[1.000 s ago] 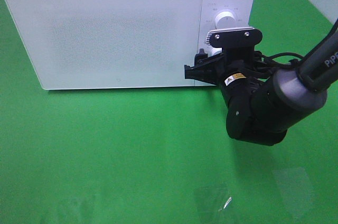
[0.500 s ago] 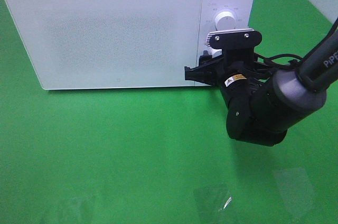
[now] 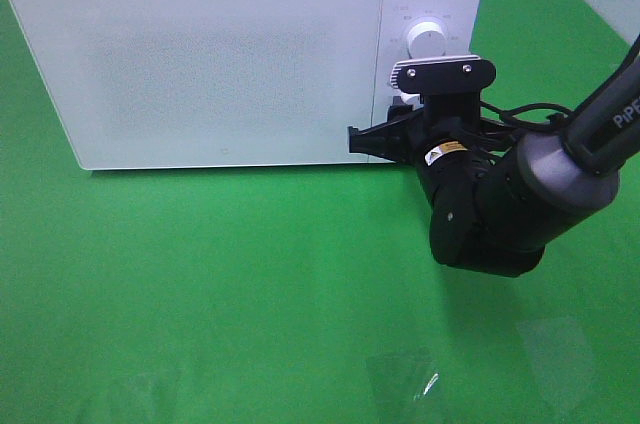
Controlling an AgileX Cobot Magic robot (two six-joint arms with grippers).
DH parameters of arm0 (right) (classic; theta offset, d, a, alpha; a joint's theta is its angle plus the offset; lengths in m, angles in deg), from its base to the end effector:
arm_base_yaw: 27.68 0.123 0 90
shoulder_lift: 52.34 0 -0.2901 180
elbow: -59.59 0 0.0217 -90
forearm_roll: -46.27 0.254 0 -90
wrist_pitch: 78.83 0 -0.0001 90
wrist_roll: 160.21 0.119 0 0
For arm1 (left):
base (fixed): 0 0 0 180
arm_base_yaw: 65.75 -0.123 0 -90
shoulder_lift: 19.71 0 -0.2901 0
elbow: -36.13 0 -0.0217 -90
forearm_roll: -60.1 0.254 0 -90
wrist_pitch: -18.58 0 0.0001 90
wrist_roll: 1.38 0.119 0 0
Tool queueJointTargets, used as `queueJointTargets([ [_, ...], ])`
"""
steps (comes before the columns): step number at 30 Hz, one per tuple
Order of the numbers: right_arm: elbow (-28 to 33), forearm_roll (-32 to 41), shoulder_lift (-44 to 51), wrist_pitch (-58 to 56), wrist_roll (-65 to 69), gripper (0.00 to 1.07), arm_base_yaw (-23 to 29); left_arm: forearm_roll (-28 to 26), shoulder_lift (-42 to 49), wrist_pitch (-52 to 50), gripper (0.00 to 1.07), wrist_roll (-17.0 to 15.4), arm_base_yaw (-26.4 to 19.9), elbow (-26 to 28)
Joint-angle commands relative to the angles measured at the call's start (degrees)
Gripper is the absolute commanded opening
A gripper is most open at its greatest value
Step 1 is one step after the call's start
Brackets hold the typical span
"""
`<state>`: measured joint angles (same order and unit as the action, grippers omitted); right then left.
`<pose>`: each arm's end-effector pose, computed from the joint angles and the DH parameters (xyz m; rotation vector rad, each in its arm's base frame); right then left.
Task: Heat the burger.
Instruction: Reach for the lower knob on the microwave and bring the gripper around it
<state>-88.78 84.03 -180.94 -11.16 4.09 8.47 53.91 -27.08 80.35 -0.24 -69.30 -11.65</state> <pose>0.3502 0.1724 0.1048 -0.0745 1.6796 -0.0298 0.0147 -0.0104 0.2697 -0.0354 2.0365 -0.0777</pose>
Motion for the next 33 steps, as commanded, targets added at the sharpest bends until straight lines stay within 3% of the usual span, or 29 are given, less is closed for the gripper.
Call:
queueJointTargets([
  [1, -1.03, -4.98, 0.00, 2.41, 3.72, 0.00, -0.63, -0.29, 0.97, -0.74, 0.99, -0.23, -0.06, 0.00],
  [4, -1.03, -6.19, 0.00, 2.64, 7.39, 0.00, -0.63, -0.29, 0.97, -0.74, 0.99, -0.23, -0.06, 0.00],
  [7, -1.03, -9.91, 0.06, 5.21, 25.50, 0.00, -0.63, -0.29, 0.97, -0.74, 0.99, -0.23, -0.06, 0.00],
  [8, -1.03, -9.91, 0.06, 5.21, 25.50, 0.00, -0.63, -0.29, 0.97, -0.74, 0.99, -0.23, -0.06, 0.00],
  [10, -1.03, -13.64, -0.11, 9.74, 47.67, 0.00, -0.63, -0.29, 0.97, -0.74, 0.99, -0.23, -0.06, 0.00],
  [11, -1.03, -13.64, -0.11, 9.74, 47.67, 0.00, -0.63, -0.29, 0.97, -0.74, 0.99, -0.23, -0.06, 0.00],
  [12, -1.03, -13.35, -0.11, 12.03, 58.33, 0.00, -0.63, -0.29, 0.97, -0.74, 0.99, -0.23, -0.06, 0.00],
  [13, -1.03, -13.35, -0.11, 12.03, 58.33, 0.00, -0.63, -0.29, 0.97, -0.74, 0.99, -0.23, -0.06, 0.00],
  [14, -1.03, -12.95, -0.11, 13.87, 66.81, 0.00, -0.63, -0.29, 0.97, -0.74, 0.99, -0.23, -0.06, 0.00],
  [17, -1.03, -12.43, -0.11, 14.50, 69.84, 0.00, -0.63, -0.29, 0.97, -0.74, 0.99, -0.23, -0.06, 0.00],
  [19, -1.03, -9.17, -0.11, 13.98, 84.00, 0.00, -0.63, -0.29, 0.97, -0.74, 0.99, -0.23, -0.06, 0.00],
  [24, -1.03, -6.65, -0.11, 13.92, 94.08, 0.00, -0.63, -0.29, 0.97, -0.74, 0.99, -0.23, -0.06, 0.00],
  [33, -1.03, -6.42, -0.11, 13.87, 94.82, 0.00, -0.63, -0.29, 0.97, -0.74, 0.99, -0.23, -0.06, 0.00],
])
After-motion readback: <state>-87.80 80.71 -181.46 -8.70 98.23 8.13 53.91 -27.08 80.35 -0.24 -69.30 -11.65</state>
